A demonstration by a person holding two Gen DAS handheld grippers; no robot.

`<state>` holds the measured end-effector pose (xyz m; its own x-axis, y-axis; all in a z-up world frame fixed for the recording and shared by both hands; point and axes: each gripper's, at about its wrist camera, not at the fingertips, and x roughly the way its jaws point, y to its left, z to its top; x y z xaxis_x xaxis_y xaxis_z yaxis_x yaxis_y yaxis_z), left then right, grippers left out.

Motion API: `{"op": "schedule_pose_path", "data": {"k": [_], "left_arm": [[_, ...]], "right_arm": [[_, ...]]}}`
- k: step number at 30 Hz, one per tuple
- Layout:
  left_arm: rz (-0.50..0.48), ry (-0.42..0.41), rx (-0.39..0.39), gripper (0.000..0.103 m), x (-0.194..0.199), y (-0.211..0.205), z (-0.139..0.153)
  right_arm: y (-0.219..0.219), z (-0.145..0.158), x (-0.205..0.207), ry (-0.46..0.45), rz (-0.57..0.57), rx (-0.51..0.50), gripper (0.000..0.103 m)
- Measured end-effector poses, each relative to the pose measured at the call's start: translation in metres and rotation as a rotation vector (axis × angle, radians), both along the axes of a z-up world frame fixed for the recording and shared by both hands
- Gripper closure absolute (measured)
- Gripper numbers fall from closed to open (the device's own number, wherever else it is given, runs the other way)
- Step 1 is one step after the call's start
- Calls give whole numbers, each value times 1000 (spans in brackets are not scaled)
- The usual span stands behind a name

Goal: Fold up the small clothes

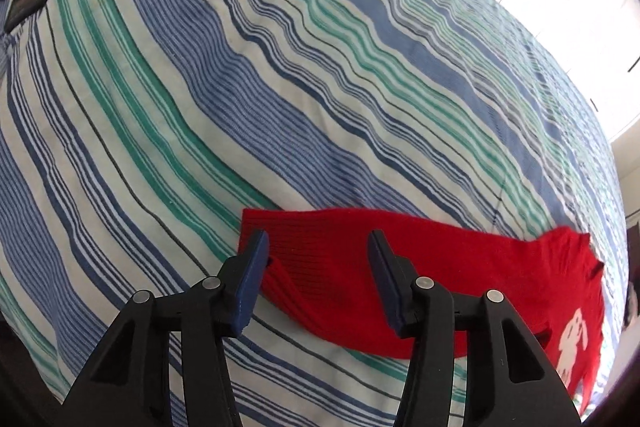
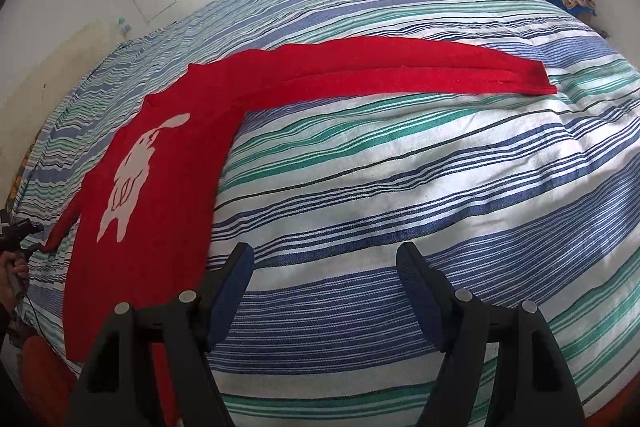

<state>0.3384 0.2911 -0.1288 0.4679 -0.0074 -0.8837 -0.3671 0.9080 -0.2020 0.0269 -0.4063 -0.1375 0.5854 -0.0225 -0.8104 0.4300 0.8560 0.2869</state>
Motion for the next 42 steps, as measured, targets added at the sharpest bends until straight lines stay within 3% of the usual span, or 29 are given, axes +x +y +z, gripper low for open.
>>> {"op": "schedule_pose_path", "data": {"k": [3,6,7,8,9,12,15,20,29,39,40,42], "left_arm": [[70,12,72,45,-8,4,0],[110,27,62,40,-17,14,-10],[100,48,54,47,-17,14,-17],[76,65,36,81,-16,13,-23],[47,86,16,98,-14,11,-29],[70,54,87,99,-21,9,-21],[120,87,151,99,-27,16,-25],[111,100,216,99,-28,12,-33],[118,99,156,98,-27,23,-39],[95,74,131,92,-42,31,-37],[87,68,139,91,-44,29,-34],[82,60,150,72,-53,26,-24]], "right_arm": [[-2,-1,0,4,-9,9,30],[-2,-2,-1,5,-11,10,30],[-2,-2,0,5,-11,10,30],[-2,-2,0,8,-10,9,30],[-2,-3,1,12,-8,9,30],[-1,-5,2,23,-5,6,30],[0,-3,1,20,-14,-7,30],[-7,-7,0,38,-47,-6,30],[-11,-11,0,47,-64,4,30],[1,-16,5,90,-49,-61,30],[0,-16,5,91,-49,-62,30],[0,-16,5,90,-52,-61,30]]}}
